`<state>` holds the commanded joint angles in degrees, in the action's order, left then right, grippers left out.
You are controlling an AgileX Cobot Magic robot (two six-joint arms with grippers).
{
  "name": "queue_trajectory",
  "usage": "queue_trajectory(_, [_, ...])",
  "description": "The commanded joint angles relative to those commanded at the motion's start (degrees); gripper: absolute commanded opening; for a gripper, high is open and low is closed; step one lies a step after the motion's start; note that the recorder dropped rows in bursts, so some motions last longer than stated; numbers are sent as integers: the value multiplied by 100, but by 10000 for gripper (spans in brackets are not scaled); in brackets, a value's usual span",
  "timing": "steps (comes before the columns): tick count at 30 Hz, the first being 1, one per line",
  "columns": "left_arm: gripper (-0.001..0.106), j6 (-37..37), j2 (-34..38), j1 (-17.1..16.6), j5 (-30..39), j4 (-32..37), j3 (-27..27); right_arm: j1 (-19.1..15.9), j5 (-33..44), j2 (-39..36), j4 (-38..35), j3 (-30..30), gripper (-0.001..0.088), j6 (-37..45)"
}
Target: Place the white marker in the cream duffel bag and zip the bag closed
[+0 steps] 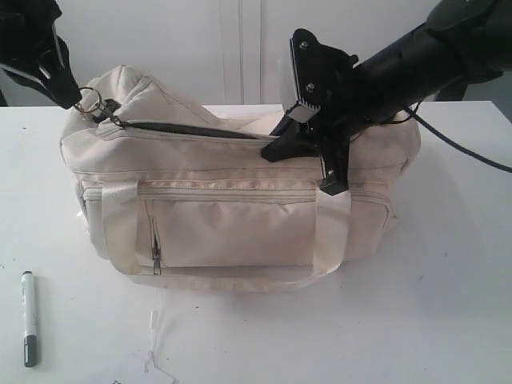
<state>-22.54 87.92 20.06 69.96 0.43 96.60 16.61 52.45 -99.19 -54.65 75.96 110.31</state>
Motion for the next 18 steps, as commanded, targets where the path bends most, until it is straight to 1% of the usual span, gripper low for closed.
queue_trajectory(2, [0,77,0,0,0,-43,0,0,0,38,-107,0,403,-11])
queue_trajectory(4, [0,143,0,0,0,-43,0,0,11,118,-349,0,542,-197])
queue_trajectory(5, [0,157,0,0,0,-43,0,0,39,173,-585,0,595,-313])
queue_trajectory(7, [0,157,0,0,0,-43,0,0,107,280,-1221,0,631,-417])
queue_trajectory(9, [0,155,10,0,0,-99,0,0,135,381,-1992,0,630,-543])
queue_trajectory(10, [0,155,10,0,0,-129,0,29,117,422,-2545,0,630,-858])
queue_trajectory(11, [0,155,10,0,0,-170,0,72,-1,422,-2839,0,624,-1258])
queue_trajectory(12, [0,155,10,0,0,-189,0,138,-117,422,-2950,56,606,-1723])
queue_trajectory(13, [0,155,10,0,0,-191,0,218,-130,360,-2771,153,585,-2186])
queue_trajectory(14, [0,155,10,0,0,-191,0,294,-52,290,-2413,287,570,-2531])
queue_trajectory(17, [0,155,10,0,0,-191,0,651,14,106,-1006,755,554,-3742])
queue_trajectory(18, [0,133,10,0,0,-189,0,771,13,41,-424,942,554,-4180])
